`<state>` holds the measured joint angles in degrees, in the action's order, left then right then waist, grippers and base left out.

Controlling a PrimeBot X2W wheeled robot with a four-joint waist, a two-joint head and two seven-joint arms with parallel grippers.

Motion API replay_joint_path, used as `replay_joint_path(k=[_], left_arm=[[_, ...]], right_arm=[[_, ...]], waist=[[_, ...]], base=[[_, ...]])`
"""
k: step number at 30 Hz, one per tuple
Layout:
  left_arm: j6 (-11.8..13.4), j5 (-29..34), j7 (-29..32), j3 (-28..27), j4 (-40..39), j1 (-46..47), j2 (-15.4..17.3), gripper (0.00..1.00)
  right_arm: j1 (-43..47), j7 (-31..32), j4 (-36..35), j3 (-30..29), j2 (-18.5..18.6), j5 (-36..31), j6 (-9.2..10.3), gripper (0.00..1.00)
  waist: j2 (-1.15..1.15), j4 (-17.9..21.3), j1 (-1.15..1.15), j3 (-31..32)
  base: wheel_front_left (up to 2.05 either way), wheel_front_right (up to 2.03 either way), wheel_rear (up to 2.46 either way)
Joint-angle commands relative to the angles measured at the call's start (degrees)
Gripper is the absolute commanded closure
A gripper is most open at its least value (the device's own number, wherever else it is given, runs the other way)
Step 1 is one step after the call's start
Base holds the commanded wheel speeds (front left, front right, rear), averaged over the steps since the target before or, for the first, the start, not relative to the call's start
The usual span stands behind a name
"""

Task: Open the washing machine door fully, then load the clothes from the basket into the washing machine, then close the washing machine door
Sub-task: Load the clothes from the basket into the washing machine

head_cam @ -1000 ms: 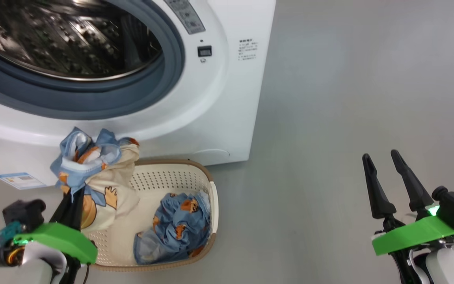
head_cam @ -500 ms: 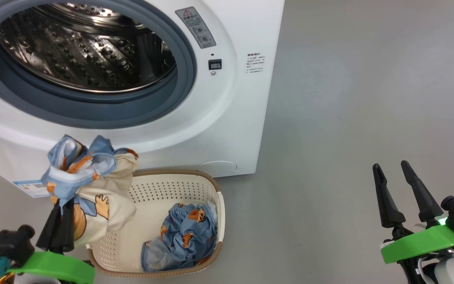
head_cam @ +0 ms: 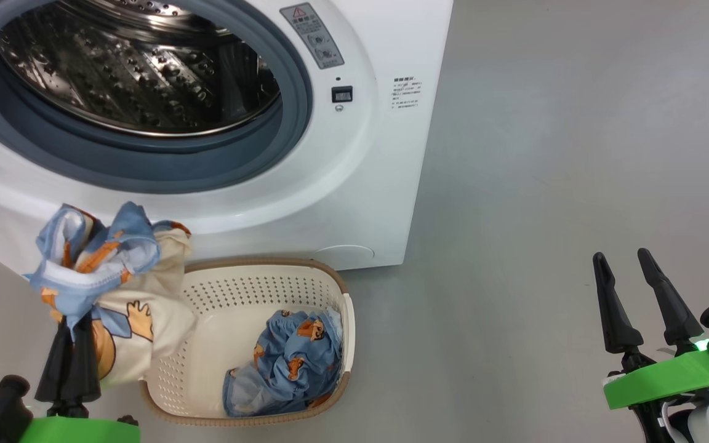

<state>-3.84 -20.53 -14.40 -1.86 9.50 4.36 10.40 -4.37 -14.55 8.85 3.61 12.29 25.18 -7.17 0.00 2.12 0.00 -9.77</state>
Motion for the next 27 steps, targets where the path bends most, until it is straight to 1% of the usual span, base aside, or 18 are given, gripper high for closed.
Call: replay_joint_path(k=[1, 5, 8, 16, 20, 21, 27], left_arm=[[-0.3, 0.9, -0.6, -2.5, -2.0, 0.6, 0.8, 1.0], [-1.3, 1.5, -0.6, -3.4, -2.4, 2.2, 0.2, 1.0], [-1.8, 2.0, -0.6, -3.8, -2.6, 4.3, 0.3, 1.0], [-2.5, 3.2, -0.6, -4.6, -2.2, 12.2, 1.7, 1.0], [-2.7, 3.5, -0.6, -4.5, -0.5, 17.2, 2.6, 1.0], [-2.7, 3.5, -0.6, -4.5, -0.5, 17.2, 2.6, 1.0], [-3.2, 2.7, -0.6, -4.2, 3.6, 25.8, 3.5, 1.0]], right_arm=[[-0.4, -0.4, -1.6, 0.9, 1.0, 0.2, -0.32, 0.0], [-1.0, -0.4, -1.8, 1.0, 0.8, 0.1, -0.32, 0.0], [-1.4, -0.4, -1.9, 1.1, 0.5, 0.1, -0.32, 0.0], [-2.9, -0.4, -2.1, 1.3, -0.2, 0.0, -0.32, 0.0], [-3.7, -0.4, -2.2, 1.4, -0.6, -0.1, -0.32, 0.0], [-3.7, -0.4, -2.2, 1.4, -0.6, -0.1, -0.32, 0.0], [-5.3, -0.4, -2.3, 1.9, -1.4, -0.1, -0.32, 0.0]], waist=[[0.0, -0.1, 0.0, -0.4], [0.0, 0.1, 0.0, -1.4], [0.0, 0.3, 0.0, -2.6], [0.0, 1.0, 0.0, -5.4], [0.0, 1.6, 0.0, -6.8], [0.0, 1.6, 0.0, -6.8], [0.0, 2.9, 0.0, -9.6]], base=[[0.0, 0.0, 0.0], [0.0, 0.0, 0.0], [0.0, 0.0, 0.0], [0.0, 0.0, 0.0], [0.0, 0.0, 0.0], [0.0, 0.0, 0.0], [0.0, 0.0, 0.0]])
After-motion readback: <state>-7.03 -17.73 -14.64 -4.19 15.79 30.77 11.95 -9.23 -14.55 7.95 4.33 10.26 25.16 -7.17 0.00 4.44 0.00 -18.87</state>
